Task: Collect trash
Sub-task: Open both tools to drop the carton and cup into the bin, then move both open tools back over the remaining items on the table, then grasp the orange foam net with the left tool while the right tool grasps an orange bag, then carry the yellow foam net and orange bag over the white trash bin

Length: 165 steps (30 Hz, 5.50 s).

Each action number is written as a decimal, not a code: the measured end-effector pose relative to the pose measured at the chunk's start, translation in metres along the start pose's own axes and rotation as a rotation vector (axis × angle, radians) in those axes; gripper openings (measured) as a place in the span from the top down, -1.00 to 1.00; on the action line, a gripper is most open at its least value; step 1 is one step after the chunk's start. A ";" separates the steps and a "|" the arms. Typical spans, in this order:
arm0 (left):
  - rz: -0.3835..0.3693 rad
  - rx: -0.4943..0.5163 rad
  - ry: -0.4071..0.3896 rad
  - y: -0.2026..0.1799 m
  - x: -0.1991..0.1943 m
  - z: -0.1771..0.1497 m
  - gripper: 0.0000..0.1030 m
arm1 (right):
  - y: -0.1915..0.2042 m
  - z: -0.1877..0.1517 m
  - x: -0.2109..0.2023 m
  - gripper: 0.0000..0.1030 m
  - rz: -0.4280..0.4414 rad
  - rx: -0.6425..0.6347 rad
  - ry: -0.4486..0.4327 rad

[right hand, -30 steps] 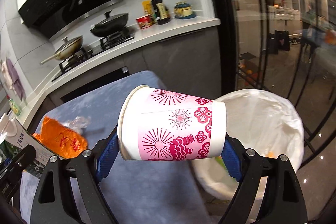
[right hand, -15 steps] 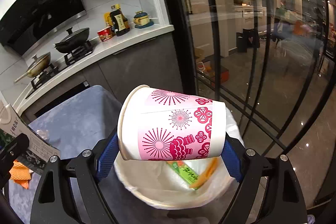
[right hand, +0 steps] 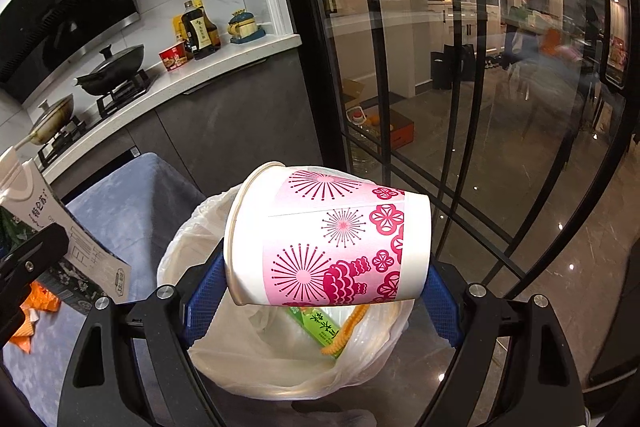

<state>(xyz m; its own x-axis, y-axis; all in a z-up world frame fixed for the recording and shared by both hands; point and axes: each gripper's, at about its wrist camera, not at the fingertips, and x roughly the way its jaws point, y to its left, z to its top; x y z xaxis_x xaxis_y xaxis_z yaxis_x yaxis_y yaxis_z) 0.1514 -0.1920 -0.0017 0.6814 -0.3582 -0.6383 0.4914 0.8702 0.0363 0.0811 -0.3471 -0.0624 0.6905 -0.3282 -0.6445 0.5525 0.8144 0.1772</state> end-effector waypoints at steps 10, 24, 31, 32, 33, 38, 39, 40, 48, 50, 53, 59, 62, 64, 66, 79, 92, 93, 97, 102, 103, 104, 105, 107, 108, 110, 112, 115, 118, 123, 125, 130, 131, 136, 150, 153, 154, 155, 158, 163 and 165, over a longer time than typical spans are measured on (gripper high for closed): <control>-0.021 0.030 0.033 -0.017 0.020 0.003 -0.03 | -0.006 -0.002 0.012 -0.60 -0.009 0.000 0.022; -0.027 0.024 0.035 -0.018 0.025 0.009 -0.15 | -0.001 0.000 0.013 -0.62 -0.011 -0.010 0.014; -0.021 0.008 0.033 -0.011 0.023 0.009 -0.15 | 0.002 0.001 0.007 -0.62 -0.005 -0.013 -0.001; -0.020 0.003 0.033 -0.009 0.023 0.010 -0.15 | 0.002 0.001 0.006 -0.62 -0.005 -0.014 -0.003; -0.018 -0.002 0.032 -0.007 0.022 0.010 -0.15 | 0.003 0.001 0.005 -0.62 -0.005 -0.016 -0.004; -0.006 -0.021 0.025 0.003 0.016 0.010 -0.15 | 0.008 0.001 -0.001 -0.62 -0.001 -0.024 -0.013; -0.001 -0.026 0.023 0.006 0.014 0.009 -0.15 | 0.008 0.001 -0.002 -0.62 0.002 -0.024 -0.015; 0.001 -0.030 0.022 0.009 0.013 0.009 -0.15 | 0.009 0.001 -0.003 -0.62 0.004 -0.026 -0.016; 0.042 -0.079 0.010 0.040 -0.001 0.006 -0.15 | 0.031 -0.001 -0.017 -0.62 0.039 -0.056 -0.029; 0.054 -0.092 0.007 0.048 -0.006 0.004 -0.15 | 0.039 -0.001 -0.020 -0.62 0.050 -0.064 -0.031; 0.071 -0.112 0.000 0.062 -0.013 0.002 -0.15 | 0.053 -0.003 -0.025 -0.62 0.070 -0.085 -0.035; 0.104 -0.153 -0.011 0.093 -0.029 -0.004 -0.15 | 0.085 -0.007 -0.039 -0.62 0.114 -0.129 -0.043; 0.125 -0.177 -0.015 0.110 -0.036 -0.008 -0.15 | 0.105 -0.010 -0.045 -0.62 0.141 -0.155 -0.042; 0.139 -0.194 -0.017 0.123 -0.040 -0.011 -0.15 | 0.118 -0.012 -0.048 -0.62 0.158 -0.173 -0.043; 0.153 -0.209 -0.018 0.135 -0.044 -0.015 -0.15 | 0.131 -0.015 -0.051 -0.62 0.174 -0.189 -0.044; 0.342 -0.372 -0.004 0.261 -0.082 -0.060 -0.15 | 0.233 -0.046 -0.059 -0.62 0.318 -0.311 -0.004; 0.475 -0.535 0.028 0.371 -0.109 -0.103 -0.15 | 0.329 -0.083 -0.055 -0.62 0.427 -0.414 0.064; 0.474 -0.544 0.032 0.376 -0.109 -0.106 -0.15 | 0.337 -0.086 -0.053 -0.62 0.435 -0.420 0.069; 0.456 -0.563 0.039 0.387 -0.106 -0.115 -0.27 | 0.360 -0.092 -0.048 -0.62 0.448 -0.439 0.084; 0.423 -0.576 0.059 0.394 -0.096 -0.122 -0.28 | 0.382 -0.096 -0.042 -0.62 0.457 -0.458 0.087; 0.418 -0.576 0.063 0.394 -0.093 -0.123 -0.28 | 0.387 -0.097 -0.040 -0.62 0.460 -0.461 0.090; 0.415 -0.576 0.069 0.395 -0.090 -0.125 -0.28 | 0.389 -0.097 -0.038 -0.62 0.461 -0.464 0.092; 0.412 -0.575 0.074 0.395 -0.087 -0.126 -0.28 | 0.391 -0.098 -0.037 -0.60 0.459 -0.466 0.093; 0.399 -0.578 0.081 0.395 -0.082 -0.128 -0.28 | 0.396 -0.100 -0.033 -0.53 0.457 -0.475 0.097; 0.395 -0.580 0.083 0.395 -0.079 -0.129 -0.28 | 0.397 -0.100 -0.032 -0.42 0.456 -0.478 0.099; 0.391 -0.584 0.083 0.395 -0.076 -0.130 -0.24 | 0.397 -0.102 -0.027 -0.20 0.451 -0.489 0.112; 0.384 -0.578 0.079 0.393 -0.075 -0.129 -0.06 | 0.397 -0.103 -0.023 0.20 0.450 -0.496 0.131; 0.376 -0.562 0.076 0.388 -0.075 -0.126 0.35 | 0.392 -0.105 -0.019 0.55 0.444 -0.496 0.146; 0.371 -0.552 0.070 0.382 -0.076 -0.123 0.56 | 0.383 -0.104 -0.019 0.76 0.439 -0.483 0.147; 0.358 -0.511 0.042 0.362 -0.084 -0.115 0.74 | 0.364 -0.096 -0.022 0.86 0.433 -0.458 0.136; 0.345 -0.496 0.028 0.354 -0.088 -0.110 0.79 | 0.354 -0.090 -0.026 0.88 0.433 -0.442 0.124; 0.314 -0.440 -0.006 0.323 -0.095 -0.091 0.80 | 0.328 -0.073 -0.035 0.88 0.424 -0.407 0.085; 0.308 -0.432 -0.010 0.317 -0.095 -0.088 0.80 | 0.322 -0.069 -0.037 0.88 0.421 -0.398 0.077; 0.263 -0.367 -0.027 0.279 -0.092 -0.070 0.80 | 0.285 -0.050 -0.043 0.89 0.394 -0.351 0.039; 0.135 -0.204 -0.042 0.169 -0.069 -0.032 0.80 | 0.174 -0.011 -0.047 0.89 0.269 -0.228 -0.024; 0.108 -0.176 -0.042 0.147 -0.063 -0.025 0.80 | 0.151 -0.005 -0.047 0.89 0.238 -0.201 -0.034; 0.101 -0.169 -0.042 0.140 -0.062 -0.024 0.80 | 0.143 -0.003 -0.046 0.89 0.227 -0.192 -0.036; 0.093 -0.161 -0.043 0.134 -0.060 -0.022 0.80 | 0.135 -0.002 -0.046 0.89 0.215 -0.183 -0.039; 0.073 -0.142 -0.044 0.117 -0.057 -0.019 0.80 | 0.116 0.002 -0.045 0.89 0.186 -0.161 -0.045; 0.045 -0.112 -0.040 0.091 -0.048 -0.013 0.80 | 0.081 0.007 -0.041 0.89 0.137 -0.121 -0.046; 0.037 -0.098 -0.038 0.081 -0.045 -0.012 0.80 | 0.068 0.008 -0.038 0.89 0.120 -0.104 -0.044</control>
<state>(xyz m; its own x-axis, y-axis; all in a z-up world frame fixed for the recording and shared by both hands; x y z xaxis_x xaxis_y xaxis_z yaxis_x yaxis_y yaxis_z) 0.1546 -0.1017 0.0208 0.7191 -0.3362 -0.6082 0.4111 0.9114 -0.0177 0.0966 -0.2829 -0.0194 0.7695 -0.2445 -0.5900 0.4153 0.8934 0.1715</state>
